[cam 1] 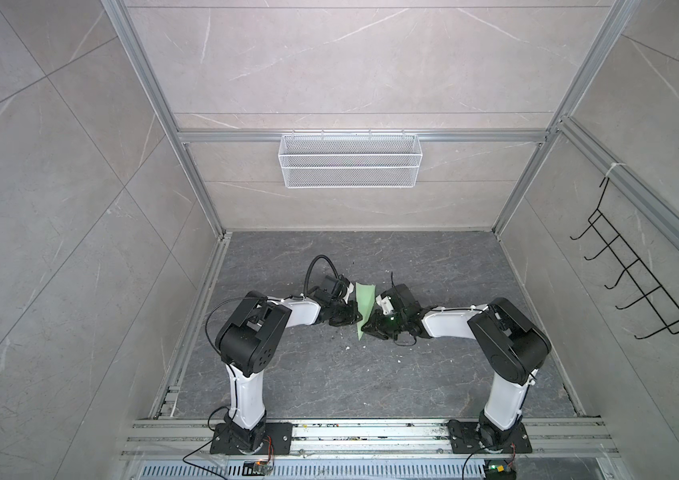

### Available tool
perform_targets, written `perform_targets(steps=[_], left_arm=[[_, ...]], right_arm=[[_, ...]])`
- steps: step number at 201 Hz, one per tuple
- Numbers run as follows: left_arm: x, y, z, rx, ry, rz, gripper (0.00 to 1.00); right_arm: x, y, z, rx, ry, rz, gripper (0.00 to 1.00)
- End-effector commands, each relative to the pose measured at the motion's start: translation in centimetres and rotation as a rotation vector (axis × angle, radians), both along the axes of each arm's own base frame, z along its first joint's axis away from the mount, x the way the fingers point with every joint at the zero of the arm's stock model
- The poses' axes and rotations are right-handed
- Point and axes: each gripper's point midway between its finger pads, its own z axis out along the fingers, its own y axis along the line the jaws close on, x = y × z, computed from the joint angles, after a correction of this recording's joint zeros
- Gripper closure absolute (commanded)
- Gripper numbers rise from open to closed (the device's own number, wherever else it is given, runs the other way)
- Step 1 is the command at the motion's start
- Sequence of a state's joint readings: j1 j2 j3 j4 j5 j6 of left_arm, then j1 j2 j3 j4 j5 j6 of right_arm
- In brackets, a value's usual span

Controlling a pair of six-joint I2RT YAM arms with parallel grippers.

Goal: Fold a paper plane with a square sheet of paper (pick it up from the middle)

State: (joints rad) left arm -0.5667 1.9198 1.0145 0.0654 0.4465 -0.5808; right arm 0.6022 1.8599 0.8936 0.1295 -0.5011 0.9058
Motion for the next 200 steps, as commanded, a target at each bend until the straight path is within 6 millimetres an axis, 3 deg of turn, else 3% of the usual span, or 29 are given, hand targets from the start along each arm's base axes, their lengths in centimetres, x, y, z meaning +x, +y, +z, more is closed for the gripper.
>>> perform_targets(steps=[1,105,153,200], left_arm=[[0.2,0.4,-0.7,0.000,0.018,0.031,0.90],[0.0,1.3,-2.0,0.013,0.058,0.073,0.92],[-0.1,1.9,-2.8,0.010,0.089,0.101,0.94],[-0.2,2.4,-3.3,0.006,0.106,0.117,0.95]], right_arm=[[-1.1,-0.8,-1.9,-0.095,0.070,-0.001,0.84],[-1.4,-1.8,-2.4,-0.311,0.058,0.008,0.95],[-1.4,-1.0,-1.0,-0.316,0.031,0.020,0.80],[-1.5,-0.4,-1.1,-0.308,0.042,0.028,0.81]])
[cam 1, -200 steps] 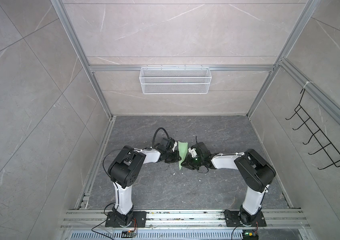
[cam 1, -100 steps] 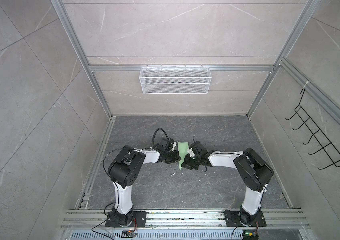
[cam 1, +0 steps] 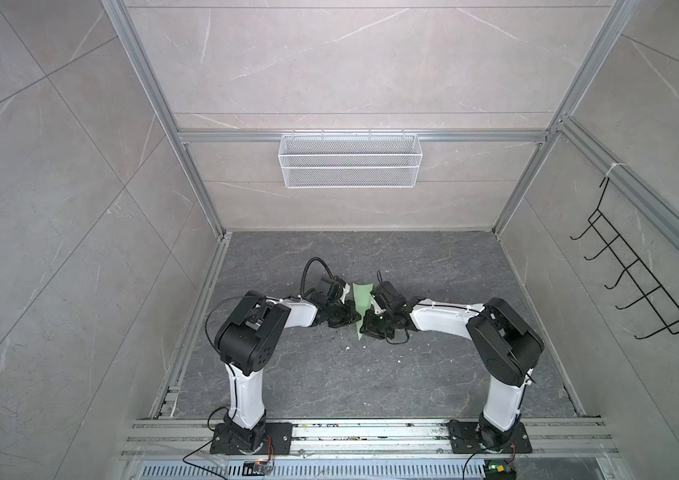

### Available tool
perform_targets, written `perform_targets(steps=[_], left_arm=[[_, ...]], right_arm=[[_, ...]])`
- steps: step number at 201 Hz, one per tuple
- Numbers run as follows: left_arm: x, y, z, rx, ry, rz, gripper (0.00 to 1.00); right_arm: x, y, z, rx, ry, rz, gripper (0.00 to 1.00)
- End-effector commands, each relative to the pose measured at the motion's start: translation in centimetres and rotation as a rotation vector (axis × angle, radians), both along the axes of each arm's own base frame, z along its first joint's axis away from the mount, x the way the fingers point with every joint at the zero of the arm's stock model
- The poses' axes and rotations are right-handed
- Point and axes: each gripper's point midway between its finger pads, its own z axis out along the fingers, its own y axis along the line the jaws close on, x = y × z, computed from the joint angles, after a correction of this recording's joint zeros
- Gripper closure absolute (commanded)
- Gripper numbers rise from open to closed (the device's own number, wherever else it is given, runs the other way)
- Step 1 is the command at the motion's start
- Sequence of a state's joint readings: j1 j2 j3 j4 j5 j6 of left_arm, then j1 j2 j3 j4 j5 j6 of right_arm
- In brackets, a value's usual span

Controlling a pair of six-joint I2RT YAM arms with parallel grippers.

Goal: Fold a paper plane with a square sheet of paper (pick it up from the middle)

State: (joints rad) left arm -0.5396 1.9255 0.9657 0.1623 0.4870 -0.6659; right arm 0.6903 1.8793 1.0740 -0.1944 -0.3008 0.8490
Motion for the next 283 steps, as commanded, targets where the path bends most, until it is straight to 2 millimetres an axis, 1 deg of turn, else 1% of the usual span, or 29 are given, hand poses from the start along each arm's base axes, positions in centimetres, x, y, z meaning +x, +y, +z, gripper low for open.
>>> perform_targets(steps=[1,45,88,121,147,177,188,195,207,217,229,254,264,278,283], left_arm=[[-0.5,1.9,-3.0,0.071,0.071,0.053,0.95],[-0.7,2.1,-3.4,0.068,0.086,0.059,0.95],[-0.7,2.4,-3.7,0.064,0.096,0.075,0.95],[-0.8,2.6,-3.9,0.062,0.102,0.082,0.95],[-0.7,2.8,-4.1,0.057,0.109,0.090,0.96],[-0.7,3.0,-4.3,0.048,0.120,0.100,0.96],[-0.7,3.1,-4.4,0.046,0.122,0.100,0.96],[-0.7,3.1,-4.4,0.044,0.121,0.099,0.96],[-0.7,3.1,-4.4,0.040,0.123,0.099,0.96],[-0.7,3.2,-4.4,0.036,0.122,0.097,0.96],[-0.8,3.2,-4.6,0.031,0.130,0.093,0.96],[-0.8,3.3,-4.9,0.019,0.139,0.088,0.96],[-0.8,3.4,-5.0,0.016,0.143,0.087,0.96],[-0.9,3.6,-5.1,0.015,0.148,0.087,0.96],[-0.8,3.7,-5.2,0.017,0.148,0.088,0.96]], right_arm=[[-1.2,-0.8,-1.0,-0.070,0.049,0.002,0.81],[-1.3,-0.6,-1.6,-0.111,0.055,0.018,0.86],[-1.3,-0.4,-1.6,-0.141,0.047,0.028,0.87],[-1.2,-0.6,-1.7,-0.191,0.039,0.034,0.92],[-1.0,-0.8,-1.5,-0.249,0.017,0.036,0.97],[-0.8,-1.0,-0.8,-0.341,-0.020,0.033,0.99],[-0.6,-0.7,-0.5,-0.339,-0.040,0.034,0.96],[-0.4,-0.1,0.0,-0.292,-0.064,0.040,0.92],[-0.1,0.4,1.0,-0.230,-0.101,0.034,0.84],[0.3,0.4,1.9,-0.180,-0.135,0.033,0.76],[0.6,0.8,3.2,-0.086,-0.183,0.051,0.70],[0.6,0.8,4.9,0.061,-0.247,0.113,0.63],[0.5,1.0,5.4,0.134,-0.247,0.137,0.62],[0.7,0.9,5.5,0.211,-0.244,0.149,0.62],[0.9,0.8,5.1,0.225,-0.235,0.147,0.62]])
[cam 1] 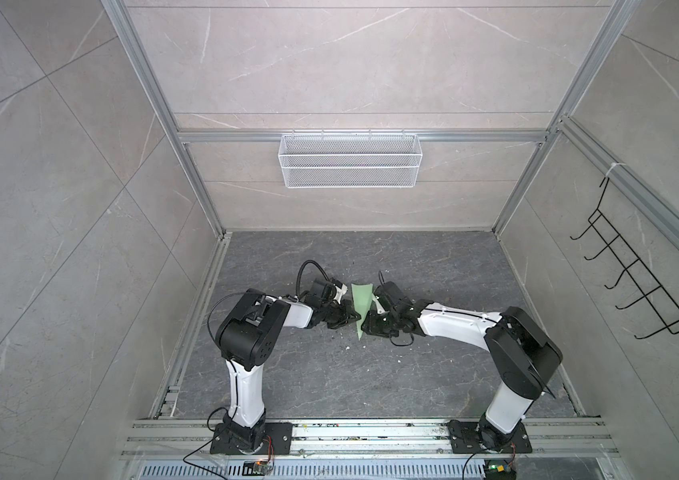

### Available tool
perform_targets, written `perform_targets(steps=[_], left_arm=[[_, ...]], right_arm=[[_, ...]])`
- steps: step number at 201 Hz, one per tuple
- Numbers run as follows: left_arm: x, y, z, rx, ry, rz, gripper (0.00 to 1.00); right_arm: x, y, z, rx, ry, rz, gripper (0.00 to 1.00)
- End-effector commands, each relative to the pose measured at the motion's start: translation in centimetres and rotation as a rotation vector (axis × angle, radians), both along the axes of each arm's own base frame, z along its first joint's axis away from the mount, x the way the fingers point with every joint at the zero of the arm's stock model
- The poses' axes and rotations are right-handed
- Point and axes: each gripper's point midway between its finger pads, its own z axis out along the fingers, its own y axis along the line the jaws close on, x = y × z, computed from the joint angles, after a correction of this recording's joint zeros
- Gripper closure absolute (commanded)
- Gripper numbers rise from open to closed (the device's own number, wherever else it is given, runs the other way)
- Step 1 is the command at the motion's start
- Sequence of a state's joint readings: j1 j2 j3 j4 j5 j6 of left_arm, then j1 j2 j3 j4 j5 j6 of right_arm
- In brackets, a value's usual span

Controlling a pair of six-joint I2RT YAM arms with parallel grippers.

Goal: Fold a paper plane with a square sheet of paper (pick it up from the middle)

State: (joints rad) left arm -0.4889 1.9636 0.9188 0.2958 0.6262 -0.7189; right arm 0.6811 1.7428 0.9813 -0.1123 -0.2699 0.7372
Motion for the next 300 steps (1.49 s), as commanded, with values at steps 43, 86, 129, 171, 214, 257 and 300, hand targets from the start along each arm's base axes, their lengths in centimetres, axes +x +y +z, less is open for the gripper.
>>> perform_targets(steps=[43,86,129,171,214,257,300], left_arm=[[-1.1,3.8,-5.3,0.154,0.116,0.082,0.97],[-1.1,3.8,-5.5,0.159,0.125,0.084,0.98],[-1.2,3.9,-5.6,0.163,0.130,0.084,0.98],[-1.2,3.9,-5.6,0.164,0.131,0.085,0.98],[-1.2,3.9,-5.7,0.165,0.133,0.085,0.98],[-1.2,3.8,-5.7,0.163,0.134,0.083,0.98],[-1.2,3.8,-5.8,0.161,0.137,0.082,0.98]], right_arm=[[1.0,1.3,0.1,0.255,-0.014,0.116,0.70],[0.6,1.5,-1.7,0.239,0.034,0.137,0.74],[0.6,2.1,-1.6,0.277,0.040,0.157,0.80],[0.8,2.0,-2.2,0.245,0.058,0.148,0.84],[0.8,0.9,-3.1,0.151,0.077,0.128,0.86],[0.9,1.2,-3.1,0.154,0.080,0.139,0.87],[0.7,1.4,-3.6,0.134,0.096,0.145,0.89]])
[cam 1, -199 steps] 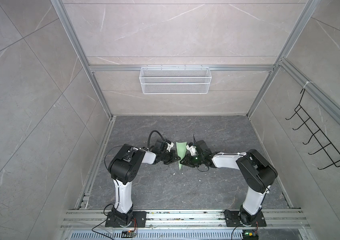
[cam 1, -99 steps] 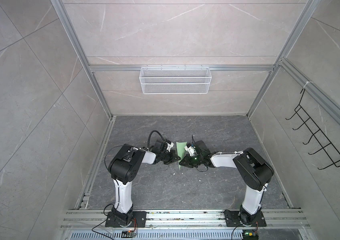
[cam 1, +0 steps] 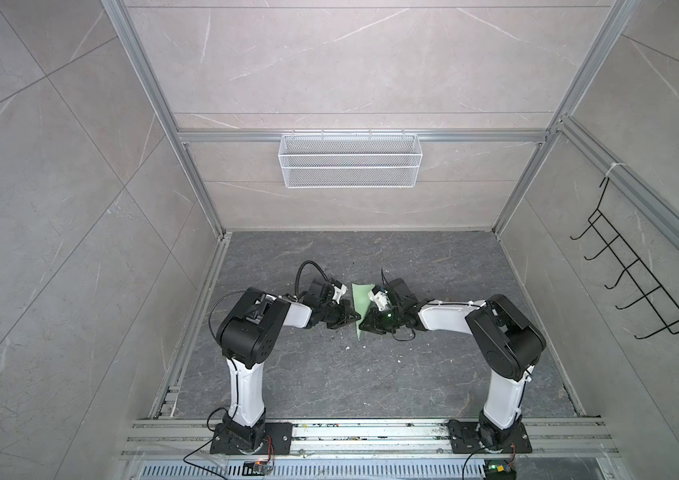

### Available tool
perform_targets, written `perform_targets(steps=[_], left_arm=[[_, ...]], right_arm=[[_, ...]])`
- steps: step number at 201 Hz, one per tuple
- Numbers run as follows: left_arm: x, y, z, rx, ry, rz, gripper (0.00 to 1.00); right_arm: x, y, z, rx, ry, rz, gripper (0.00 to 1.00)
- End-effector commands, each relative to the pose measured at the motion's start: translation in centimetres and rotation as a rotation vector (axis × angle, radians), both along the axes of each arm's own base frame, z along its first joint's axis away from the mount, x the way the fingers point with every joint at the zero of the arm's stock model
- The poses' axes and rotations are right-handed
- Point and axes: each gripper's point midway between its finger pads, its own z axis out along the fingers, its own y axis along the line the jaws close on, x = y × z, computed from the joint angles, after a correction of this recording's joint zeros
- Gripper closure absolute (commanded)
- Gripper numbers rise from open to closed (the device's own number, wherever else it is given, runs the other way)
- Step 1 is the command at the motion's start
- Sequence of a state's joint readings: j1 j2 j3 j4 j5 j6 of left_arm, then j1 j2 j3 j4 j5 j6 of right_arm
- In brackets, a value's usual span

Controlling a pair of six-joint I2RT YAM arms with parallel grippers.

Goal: Fold a paper plane with a square sheet of paper (pick it up from the middle)

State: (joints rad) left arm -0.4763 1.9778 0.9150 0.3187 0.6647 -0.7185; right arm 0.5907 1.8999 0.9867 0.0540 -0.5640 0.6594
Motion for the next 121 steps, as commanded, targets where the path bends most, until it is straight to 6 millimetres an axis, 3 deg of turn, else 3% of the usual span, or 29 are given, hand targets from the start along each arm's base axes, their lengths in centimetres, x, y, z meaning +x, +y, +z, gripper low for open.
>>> perform_targets(steps=[1,61,77,94,121], left_arm=[[-1.2,3.8,-5.7,0.190,0.127,0.093,0.98],[-1.3,3.8,-5.7,0.189,0.129,0.091,0.99],[-1.2,3.7,-5.7,0.186,0.127,0.091,0.99],[-1.2,3.6,-5.5,0.182,0.119,0.082,0.99],[-1.2,2.9,-4.9,0.160,0.091,0.027,0.99]], right_arm=[[-0.1,-0.1,-1.3,-0.052,0.014,0.007,0.89],[-0.1,-0.4,-1.9,-0.103,0.023,0.001,0.89],[0.0,-0.3,-1.2,-0.091,0.006,0.008,0.79],[0.5,0.0,0.8,-0.034,-0.058,0.005,0.69],[1.5,-1.2,3.4,0.014,-0.166,-0.024,0.57]])
